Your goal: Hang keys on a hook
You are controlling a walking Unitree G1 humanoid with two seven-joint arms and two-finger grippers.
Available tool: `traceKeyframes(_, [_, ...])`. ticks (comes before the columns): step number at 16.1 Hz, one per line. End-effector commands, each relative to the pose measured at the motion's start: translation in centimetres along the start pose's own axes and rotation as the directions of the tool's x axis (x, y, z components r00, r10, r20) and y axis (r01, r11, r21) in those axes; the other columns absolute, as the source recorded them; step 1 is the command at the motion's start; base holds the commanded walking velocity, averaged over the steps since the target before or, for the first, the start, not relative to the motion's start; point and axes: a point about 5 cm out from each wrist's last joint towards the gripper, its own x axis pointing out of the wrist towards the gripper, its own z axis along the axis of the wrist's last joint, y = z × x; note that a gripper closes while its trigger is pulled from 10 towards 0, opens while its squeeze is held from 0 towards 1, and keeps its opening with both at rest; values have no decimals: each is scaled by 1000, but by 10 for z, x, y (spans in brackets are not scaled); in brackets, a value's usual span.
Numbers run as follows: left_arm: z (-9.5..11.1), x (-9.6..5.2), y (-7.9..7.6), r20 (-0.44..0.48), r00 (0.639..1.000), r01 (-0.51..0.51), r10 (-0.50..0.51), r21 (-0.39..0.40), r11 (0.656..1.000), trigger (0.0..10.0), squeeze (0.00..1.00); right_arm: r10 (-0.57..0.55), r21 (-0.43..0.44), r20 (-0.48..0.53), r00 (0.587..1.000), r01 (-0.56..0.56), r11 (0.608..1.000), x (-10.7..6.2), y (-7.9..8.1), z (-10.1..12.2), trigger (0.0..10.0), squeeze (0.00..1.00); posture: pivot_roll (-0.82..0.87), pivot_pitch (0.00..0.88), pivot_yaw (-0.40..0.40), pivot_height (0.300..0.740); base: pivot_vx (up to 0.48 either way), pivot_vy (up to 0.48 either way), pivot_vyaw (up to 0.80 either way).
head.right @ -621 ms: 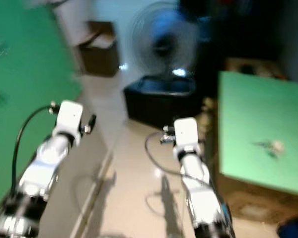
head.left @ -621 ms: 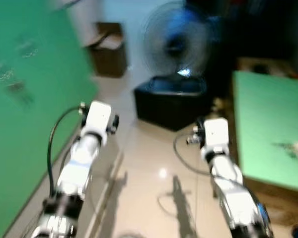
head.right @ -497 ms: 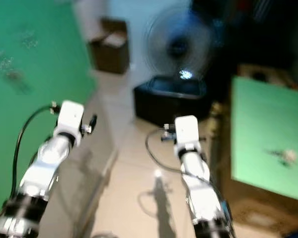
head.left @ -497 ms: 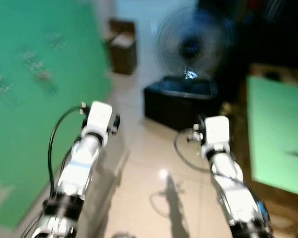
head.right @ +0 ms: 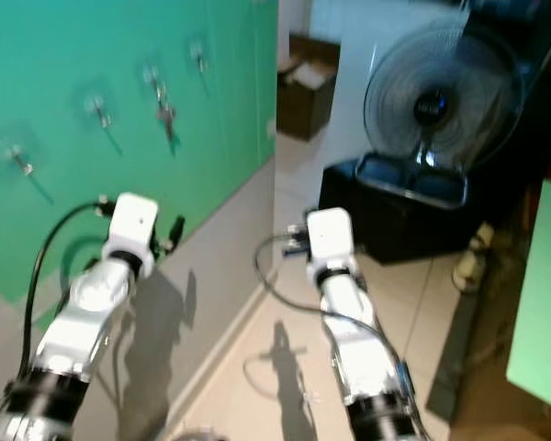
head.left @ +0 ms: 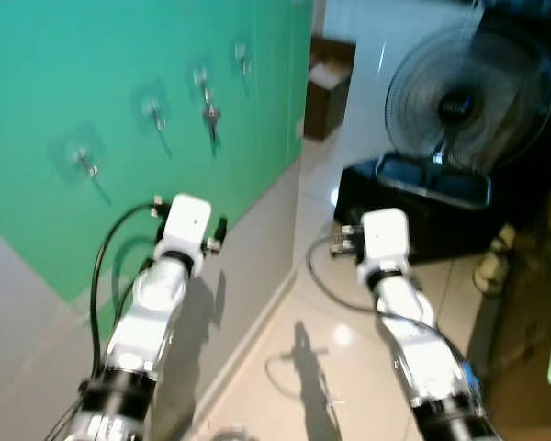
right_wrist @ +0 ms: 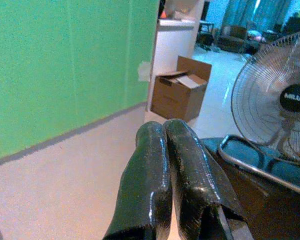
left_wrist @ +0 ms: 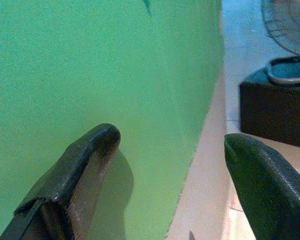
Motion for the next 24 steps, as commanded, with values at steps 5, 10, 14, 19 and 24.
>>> traceKeyframes(5, [5, -2, -5, 31, 999, 35, -35, 20, 999, 10000, 0, -44, -40, -50, 998, 42, 998, 2, -12, -10, 10000, 0, -27, 0, 42, 740, 0, -276, 0])
traceKeyframes(10, [7, -1, -7, 37, 998, 55, -55, 2, 998, 10000, 0, -30, -42, -47, 998, 28, 999, 4, -9, -8, 10000, 0, -44, 0, 55, 740, 0, -478, 0])
traceKeyframes(14, [7, 0, -6, 38, 998, 55, -55, -2, 998, 10000, 0, -28, -40, -52, 998, 26, 999, 2, -7, -10, 10000, 0, -47, 0, 58, 740, 0, -480, 0])
traceKeyframes(19, [7, 0, -8, 39, 997, 62, -62, -3, 998, 10000, 0, -37, -46, -57, 998, 34, 998, 3, -8, -11, 10000, 0, -52, 0, 60, 740, 0, -480, 0])
traceKeyframes(24, [8, 1, -9, 40, 997, 68, -68, 8, 998, 10000, 0, -60, -47, -60, 996, 57, 997, 1, -9, -12, 10000, 1000, -62, 0, 68, 740, 0, -480, 0])
